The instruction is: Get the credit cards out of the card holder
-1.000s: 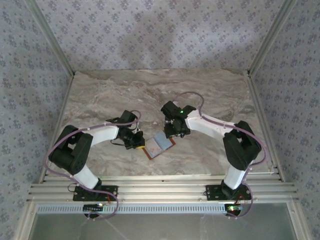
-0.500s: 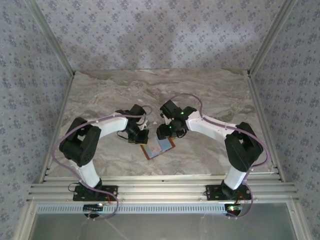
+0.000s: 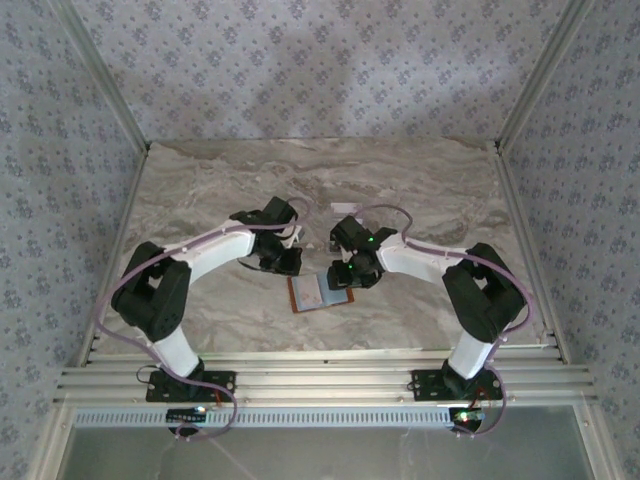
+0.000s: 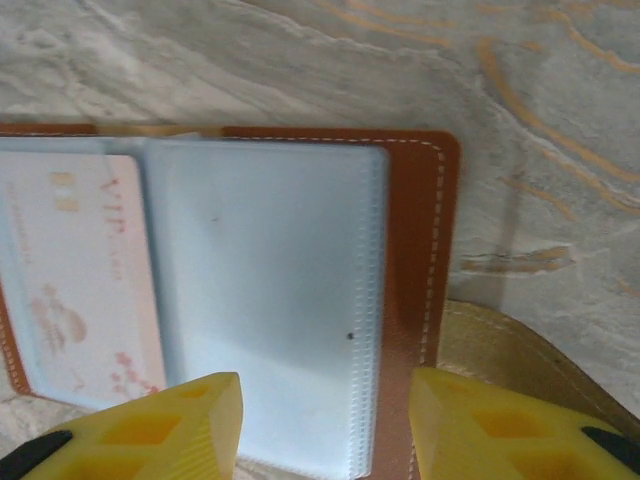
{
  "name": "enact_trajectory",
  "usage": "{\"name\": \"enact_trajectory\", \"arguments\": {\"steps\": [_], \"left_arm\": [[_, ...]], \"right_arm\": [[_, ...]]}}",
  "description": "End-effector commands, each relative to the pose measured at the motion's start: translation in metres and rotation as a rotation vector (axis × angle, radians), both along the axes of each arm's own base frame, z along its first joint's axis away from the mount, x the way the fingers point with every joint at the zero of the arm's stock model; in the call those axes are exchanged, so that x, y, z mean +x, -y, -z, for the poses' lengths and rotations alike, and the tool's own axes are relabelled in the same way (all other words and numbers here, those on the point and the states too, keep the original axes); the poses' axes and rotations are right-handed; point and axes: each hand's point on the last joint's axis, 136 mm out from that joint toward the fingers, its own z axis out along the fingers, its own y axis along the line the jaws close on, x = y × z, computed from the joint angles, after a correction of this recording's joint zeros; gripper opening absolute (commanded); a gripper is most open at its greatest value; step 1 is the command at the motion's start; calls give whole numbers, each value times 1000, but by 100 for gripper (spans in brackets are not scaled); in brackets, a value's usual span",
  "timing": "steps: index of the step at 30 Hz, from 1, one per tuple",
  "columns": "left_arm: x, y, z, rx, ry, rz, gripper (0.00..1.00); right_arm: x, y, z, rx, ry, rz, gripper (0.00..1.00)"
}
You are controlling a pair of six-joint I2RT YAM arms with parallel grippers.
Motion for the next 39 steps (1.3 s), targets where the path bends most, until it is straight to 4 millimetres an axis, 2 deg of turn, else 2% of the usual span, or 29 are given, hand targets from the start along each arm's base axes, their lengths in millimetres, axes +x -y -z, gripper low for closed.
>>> {"name": "enact_trajectory", "arguments": {"steps": [1, 5, 9, 14, 19, 22, 27, 31, 39], "left_arm": [[1, 6, -17, -51, 2, -48, 12], [-9, 5, -4, -48, -65, -99, 12], [-16, 4, 2, -56, -95, -119, 12], [-24, 8, 7, -64, -123, -109, 12], [-27, 11, 14, -65, -159, -116, 10], [-28, 16, 17, -92, -185, -119, 10], [-29, 14, 29, -69, -217, -127, 8], [-32, 6, 38, -29, -230, -138, 7], [-44, -7, 55, 22, -255, -152, 6]], "right_arm": [[2, 1, -2, 27, 10, 47, 45], [-6, 9, 11, -18, -18, 58, 41], [-17, 7, 12, -15, -27, 52, 37], [-23, 9, 3, -40, -11, 76, 34], [-9, 17, -16, -79, 69, 109, 33], [-3, 6, -29, -14, 86, 137, 32], [3, -33, -41, 191, 53, 172, 27], [5, -55, -40, 271, 13, 170, 25], [8, -79, -25, 328, -44, 153, 24]]}}
